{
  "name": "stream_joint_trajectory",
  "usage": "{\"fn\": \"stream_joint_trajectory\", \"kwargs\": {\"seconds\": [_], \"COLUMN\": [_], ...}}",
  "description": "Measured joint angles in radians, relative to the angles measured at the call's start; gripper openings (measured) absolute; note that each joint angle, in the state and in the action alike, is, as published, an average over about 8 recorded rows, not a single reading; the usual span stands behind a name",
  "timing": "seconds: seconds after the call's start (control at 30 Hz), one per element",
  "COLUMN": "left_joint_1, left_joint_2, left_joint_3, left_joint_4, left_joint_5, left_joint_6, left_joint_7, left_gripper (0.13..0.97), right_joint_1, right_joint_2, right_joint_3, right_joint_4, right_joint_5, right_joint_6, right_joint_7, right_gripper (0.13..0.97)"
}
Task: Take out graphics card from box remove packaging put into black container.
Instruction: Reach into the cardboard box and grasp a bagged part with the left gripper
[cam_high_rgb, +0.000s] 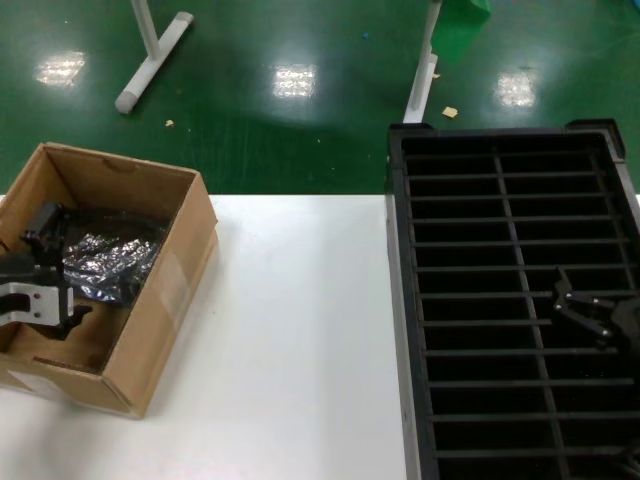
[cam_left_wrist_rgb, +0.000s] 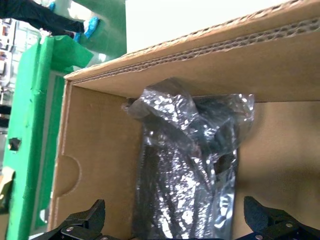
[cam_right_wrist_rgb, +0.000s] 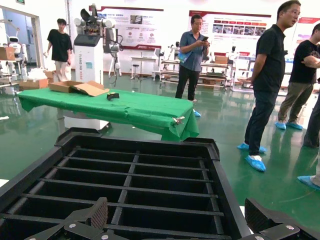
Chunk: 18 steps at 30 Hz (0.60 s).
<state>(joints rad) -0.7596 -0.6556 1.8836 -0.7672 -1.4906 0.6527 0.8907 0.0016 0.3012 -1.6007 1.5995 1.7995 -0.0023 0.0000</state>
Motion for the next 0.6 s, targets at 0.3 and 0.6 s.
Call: {"fn": "stream_joint_trajectory", "kwargs": {"seconds": [0.3, 0.6], "left_joint_1": [0.055, 0.079], "left_joint_2": [-0.026, -0.009], "left_joint_3": [0.044, 0.036], "left_joint_4": [-0.117, -0.125], "left_joint_5": [0.073, 0.053], "left_joint_6": [-0.033, -0.080], "left_joint_7": [-0.154, -0.109], "left_gripper": [0.966, 0.966], "right_joint_1": [0.000, 0.000], "right_joint_2": [0.000, 0.000], "right_joint_3": [0.000, 0.000], "right_joint_4": [0.000, 0.000], "right_joint_5": [0.000, 0.000], "right_joint_6": [0.000, 0.000], "right_joint_7": [0.000, 0.000], "right_gripper": [0.966, 0.966]}}
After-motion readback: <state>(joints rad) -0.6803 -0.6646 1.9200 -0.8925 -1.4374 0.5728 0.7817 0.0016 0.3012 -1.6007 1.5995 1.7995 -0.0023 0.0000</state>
